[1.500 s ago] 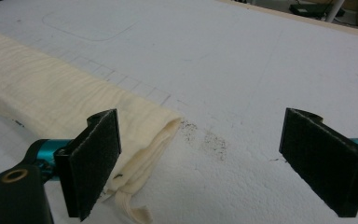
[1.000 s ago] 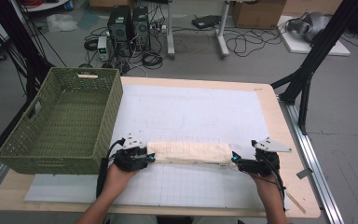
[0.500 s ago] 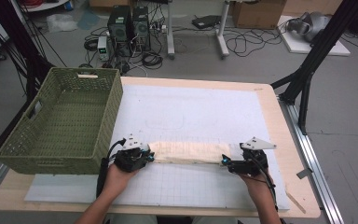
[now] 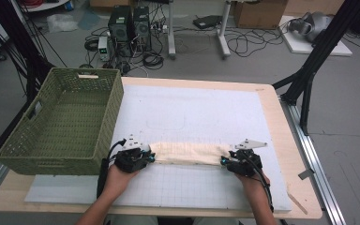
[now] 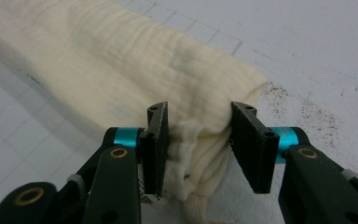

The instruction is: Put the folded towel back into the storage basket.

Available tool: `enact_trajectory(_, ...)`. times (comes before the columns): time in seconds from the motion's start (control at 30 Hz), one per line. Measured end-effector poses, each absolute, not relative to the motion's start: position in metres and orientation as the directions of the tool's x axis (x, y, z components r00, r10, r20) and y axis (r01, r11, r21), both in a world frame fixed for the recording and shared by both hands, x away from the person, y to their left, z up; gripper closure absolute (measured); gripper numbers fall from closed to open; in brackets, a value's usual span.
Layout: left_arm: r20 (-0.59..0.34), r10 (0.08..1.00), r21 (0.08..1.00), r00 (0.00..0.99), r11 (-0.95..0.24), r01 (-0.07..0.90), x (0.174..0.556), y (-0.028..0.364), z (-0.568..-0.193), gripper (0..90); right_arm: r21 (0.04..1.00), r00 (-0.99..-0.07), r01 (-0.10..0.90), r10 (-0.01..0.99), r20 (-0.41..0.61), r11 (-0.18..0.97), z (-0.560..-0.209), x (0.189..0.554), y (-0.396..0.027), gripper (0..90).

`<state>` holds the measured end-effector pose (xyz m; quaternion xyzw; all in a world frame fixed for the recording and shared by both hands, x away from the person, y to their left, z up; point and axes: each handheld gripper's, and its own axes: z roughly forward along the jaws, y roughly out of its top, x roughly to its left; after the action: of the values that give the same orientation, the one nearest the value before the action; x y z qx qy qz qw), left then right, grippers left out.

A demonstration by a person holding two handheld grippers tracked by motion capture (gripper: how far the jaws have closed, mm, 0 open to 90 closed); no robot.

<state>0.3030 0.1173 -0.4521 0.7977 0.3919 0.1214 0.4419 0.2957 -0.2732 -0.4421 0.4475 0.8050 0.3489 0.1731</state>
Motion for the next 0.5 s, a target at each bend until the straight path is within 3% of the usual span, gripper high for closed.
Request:
enact_trajectory(0.13,-0.149,0.733,0.800,0.664,-0.305,0.516,0.3028,0.1172,-0.4521,79.4,0.710,-0.518,0.627,0.852,0.072,0.321,-0.4422,0.2955,-0.2733,60.5)
enact_trajectory(0.3,-0.149,0.733,0.800,0.664,-0.305,0.516,0.3027,0.1170,-0.4522,79.4,0.709,-0.548,0.619,0.832,0.082,0.338,-0.4415,0.2938,-0.2702,78.6)
enact_trajectory(0.5,-0.144,0.733,0.804,0.664,-0.305,0.511,0.3021,0.1167,-0.4520,80.1,0.711,-0.549,0.614,0.833,0.073,0.343,-0.4401,0.2928,-0.2686,81.6)
